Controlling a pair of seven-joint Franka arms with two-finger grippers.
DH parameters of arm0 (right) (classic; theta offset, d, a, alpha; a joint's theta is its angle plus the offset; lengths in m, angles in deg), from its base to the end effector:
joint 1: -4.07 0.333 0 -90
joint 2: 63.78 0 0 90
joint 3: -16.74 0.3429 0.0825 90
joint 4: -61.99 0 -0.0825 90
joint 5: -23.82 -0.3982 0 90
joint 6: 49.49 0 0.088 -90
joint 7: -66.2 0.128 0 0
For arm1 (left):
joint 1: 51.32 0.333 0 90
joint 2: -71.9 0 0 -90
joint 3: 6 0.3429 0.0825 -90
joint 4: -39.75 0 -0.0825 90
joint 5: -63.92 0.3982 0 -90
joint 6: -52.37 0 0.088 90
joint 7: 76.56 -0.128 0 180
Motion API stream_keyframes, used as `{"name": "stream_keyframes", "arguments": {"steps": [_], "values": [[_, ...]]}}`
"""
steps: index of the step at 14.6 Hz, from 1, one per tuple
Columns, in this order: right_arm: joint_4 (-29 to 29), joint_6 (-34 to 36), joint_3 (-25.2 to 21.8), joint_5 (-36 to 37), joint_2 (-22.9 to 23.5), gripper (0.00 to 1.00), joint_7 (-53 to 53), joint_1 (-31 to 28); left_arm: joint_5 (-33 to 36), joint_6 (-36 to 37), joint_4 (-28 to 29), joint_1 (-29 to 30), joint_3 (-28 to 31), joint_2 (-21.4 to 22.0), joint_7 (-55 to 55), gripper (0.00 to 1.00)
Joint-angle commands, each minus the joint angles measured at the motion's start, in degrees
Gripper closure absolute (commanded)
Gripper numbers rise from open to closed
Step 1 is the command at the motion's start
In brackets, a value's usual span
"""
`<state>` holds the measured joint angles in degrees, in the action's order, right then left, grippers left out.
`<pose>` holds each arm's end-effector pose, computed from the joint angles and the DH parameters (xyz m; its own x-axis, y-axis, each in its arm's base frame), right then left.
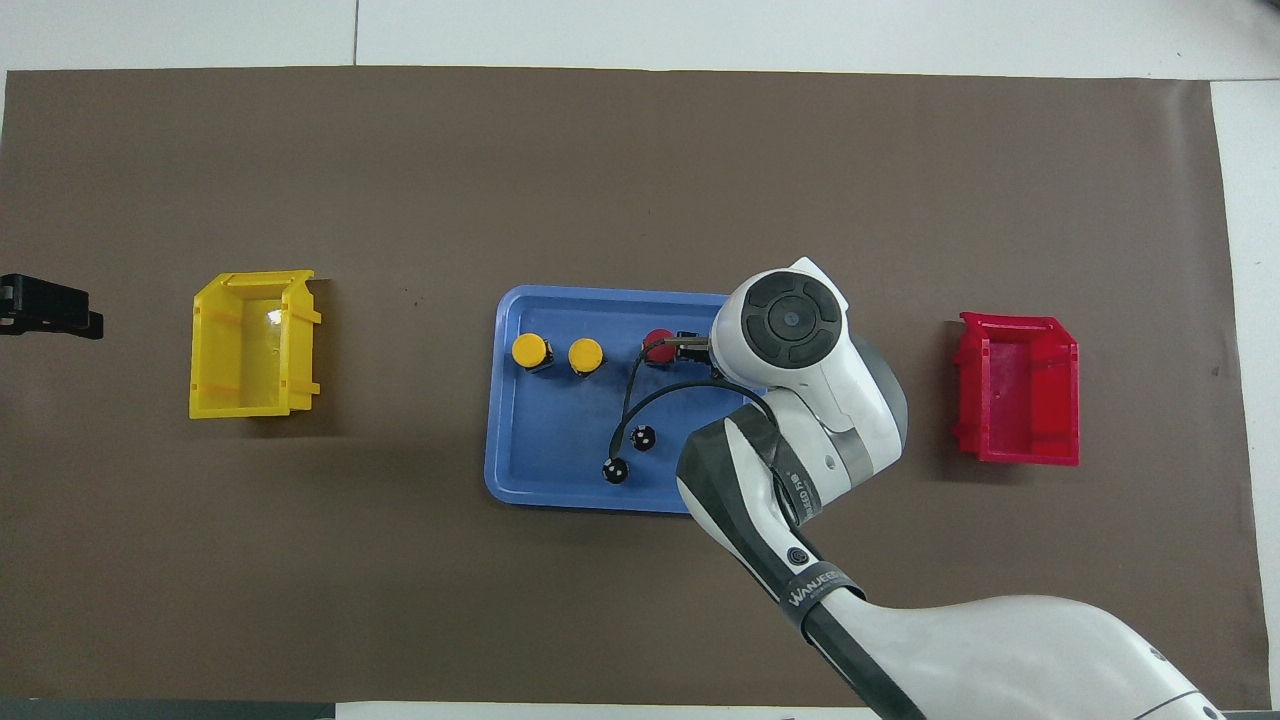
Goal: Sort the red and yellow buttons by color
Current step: 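Grasp the red button with the right gripper and lift it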
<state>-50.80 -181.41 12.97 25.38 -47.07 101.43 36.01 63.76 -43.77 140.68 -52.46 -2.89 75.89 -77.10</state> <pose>0.5557 0.2983 0.3243 0.9931 -0.1017 0.0576 -0.1023 -0.9947 0.0082 0.5496 0.0195 0.5853 0.9996 0.0251 -0.0140 0.0252 -0.9997 0.0067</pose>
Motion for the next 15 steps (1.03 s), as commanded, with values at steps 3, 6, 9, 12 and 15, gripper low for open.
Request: {"name": "stream_keyframes", "arguments": {"steps": [3, 6, 9, 12, 15], "values": [[-1.65, -0.98, -0.10, 0.81, -0.72, 0.27, -1.13, 1.02, 0.07, -1.86, 2.25, -2.19, -0.47, 1.72, 0.37, 0.00], [-1.65, -0.98, -0.10, 0.81, -0.72, 0.57, -1.12, 1.02, 0.07, -1.60, 2.25, -2.28, -0.65, 1.72, 0.54, 0.00], [0.19, 0.51, -0.18, 0.81, -0.80, 0.90, -2.09, 0.06, 0.07, -1.86, 2.34, -2.19, -0.65, 1.72, 0.54, 0.00], [5.10, 6.65, -0.36, 0.20, -4.39, 0.90, -3.49, -3.45, -0.10, -3.08, 2.86, -2.37, -0.82, 1.72, 1.59, 0.00], [6.53, 14.90, -0.53, -0.42, -11.41, 0.90, -10.33, -8.55, -0.19, -11.14, 7.07, -12.09, -1.88, 1.11, 15.26, 0.00]]}}
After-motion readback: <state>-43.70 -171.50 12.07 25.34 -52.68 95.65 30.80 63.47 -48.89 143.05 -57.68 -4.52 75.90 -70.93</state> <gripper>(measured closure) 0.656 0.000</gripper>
